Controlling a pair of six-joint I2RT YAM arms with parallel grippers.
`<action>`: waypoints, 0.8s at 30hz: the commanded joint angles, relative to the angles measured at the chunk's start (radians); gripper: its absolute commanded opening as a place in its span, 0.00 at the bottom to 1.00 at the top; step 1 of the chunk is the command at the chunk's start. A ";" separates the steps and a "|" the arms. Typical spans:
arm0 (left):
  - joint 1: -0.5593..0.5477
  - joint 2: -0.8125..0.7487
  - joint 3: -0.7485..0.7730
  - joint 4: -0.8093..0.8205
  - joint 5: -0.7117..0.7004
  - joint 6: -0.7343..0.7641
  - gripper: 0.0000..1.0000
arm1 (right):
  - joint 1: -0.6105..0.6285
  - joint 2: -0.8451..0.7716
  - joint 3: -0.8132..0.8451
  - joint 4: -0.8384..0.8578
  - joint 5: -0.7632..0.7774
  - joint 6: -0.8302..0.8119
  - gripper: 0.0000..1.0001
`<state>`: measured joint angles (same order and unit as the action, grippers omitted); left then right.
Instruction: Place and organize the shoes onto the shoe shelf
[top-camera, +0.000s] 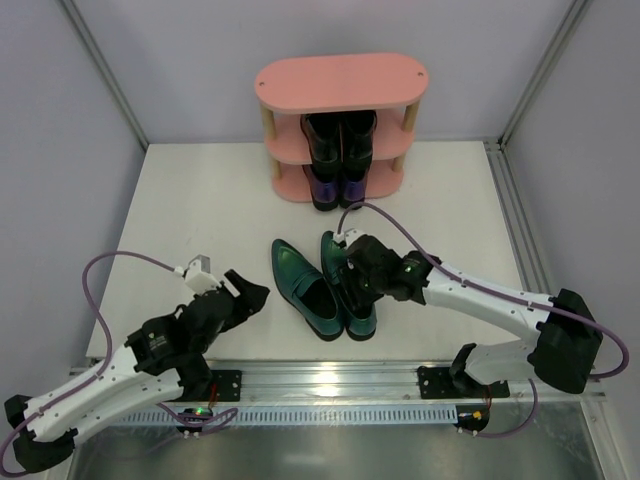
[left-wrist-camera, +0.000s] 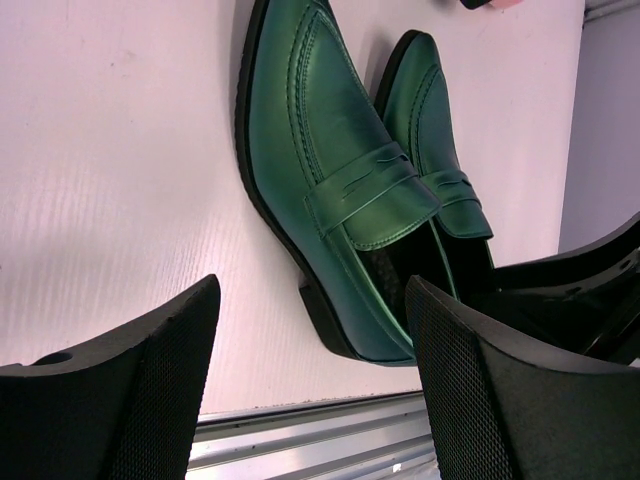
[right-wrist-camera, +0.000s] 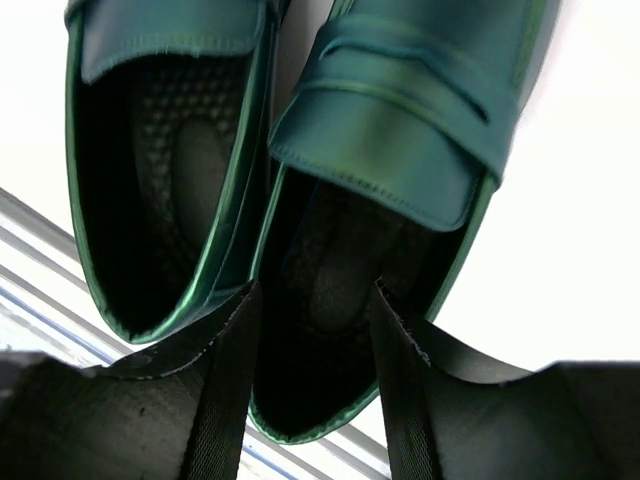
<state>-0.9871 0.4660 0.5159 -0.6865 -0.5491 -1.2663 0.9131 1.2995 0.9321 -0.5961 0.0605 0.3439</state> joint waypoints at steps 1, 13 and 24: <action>0.002 -0.026 -0.013 -0.031 -0.063 -0.024 0.74 | 0.039 -0.020 -0.024 -0.048 0.016 0.000 0.49; 0.002 -0.035 0.007 -0.064 -0.080 -0.027 0.74 | 0.098 -0.074 -0.039 -0.090 0.131 0.061 0.49; 0.002 -0.035 0.006 -0.070 -0.087 -0.028 0.74 | 0.101 -0.149 -0.029 -0.082 0.001 0.033 0.53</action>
<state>-0.9871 0.4370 0.5114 -0.7536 -0.5858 -1.2797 1.0061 1.1625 0.8845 -0.6827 0.1219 0.3920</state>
